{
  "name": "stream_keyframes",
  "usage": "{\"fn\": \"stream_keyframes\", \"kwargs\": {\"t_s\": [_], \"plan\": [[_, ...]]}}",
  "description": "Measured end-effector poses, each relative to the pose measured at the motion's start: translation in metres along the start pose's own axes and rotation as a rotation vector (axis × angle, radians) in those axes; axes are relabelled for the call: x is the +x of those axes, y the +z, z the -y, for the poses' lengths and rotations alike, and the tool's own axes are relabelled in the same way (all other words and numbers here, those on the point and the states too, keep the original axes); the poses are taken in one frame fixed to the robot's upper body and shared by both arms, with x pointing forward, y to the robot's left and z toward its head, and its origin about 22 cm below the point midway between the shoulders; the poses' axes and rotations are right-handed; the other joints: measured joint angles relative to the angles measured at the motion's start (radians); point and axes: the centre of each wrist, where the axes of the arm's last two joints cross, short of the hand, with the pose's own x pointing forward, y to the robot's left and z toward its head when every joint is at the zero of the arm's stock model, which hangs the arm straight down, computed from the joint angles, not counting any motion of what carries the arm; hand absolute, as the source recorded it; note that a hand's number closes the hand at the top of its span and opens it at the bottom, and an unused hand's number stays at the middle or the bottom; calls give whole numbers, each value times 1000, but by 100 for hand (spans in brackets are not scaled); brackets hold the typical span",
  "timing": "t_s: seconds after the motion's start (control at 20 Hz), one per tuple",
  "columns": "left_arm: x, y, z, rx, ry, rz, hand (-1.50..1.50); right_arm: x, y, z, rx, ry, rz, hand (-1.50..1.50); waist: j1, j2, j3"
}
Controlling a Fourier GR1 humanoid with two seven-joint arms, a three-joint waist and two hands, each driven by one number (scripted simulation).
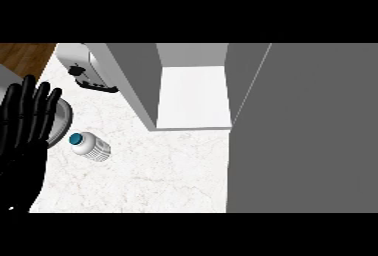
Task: Pick up the bottled water, place it into the cabinet and close the cabinet
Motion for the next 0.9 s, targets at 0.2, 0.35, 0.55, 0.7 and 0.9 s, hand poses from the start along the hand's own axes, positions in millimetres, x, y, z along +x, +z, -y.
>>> {"fn": "stream_keyframes", "kwargs": {"t_s": [0.2,0.35,0.55,0.7,0.9], "plan": [[-4,-2,-7,130,-66,-20,-150,3,12,-3,9,-8,-9,-150,9,-5,-5],[-9,2,-16,319,-105,-66,-150,9,18,-9,48,-51,-22,-150,17,-8,-7],[-8,7,-19,533,-57,-151,-150,21,29,-21,139,-150,-60,-150,18,-11,-8],[4,8,-12,612,-41,-174,-150,38,38,-30,171,-185,-76,-150,18,-11,-8],[31,11,0,660,-32,-185,-150,65,50,-40,191,-213,-83,-150,18,-11,-8]]}}
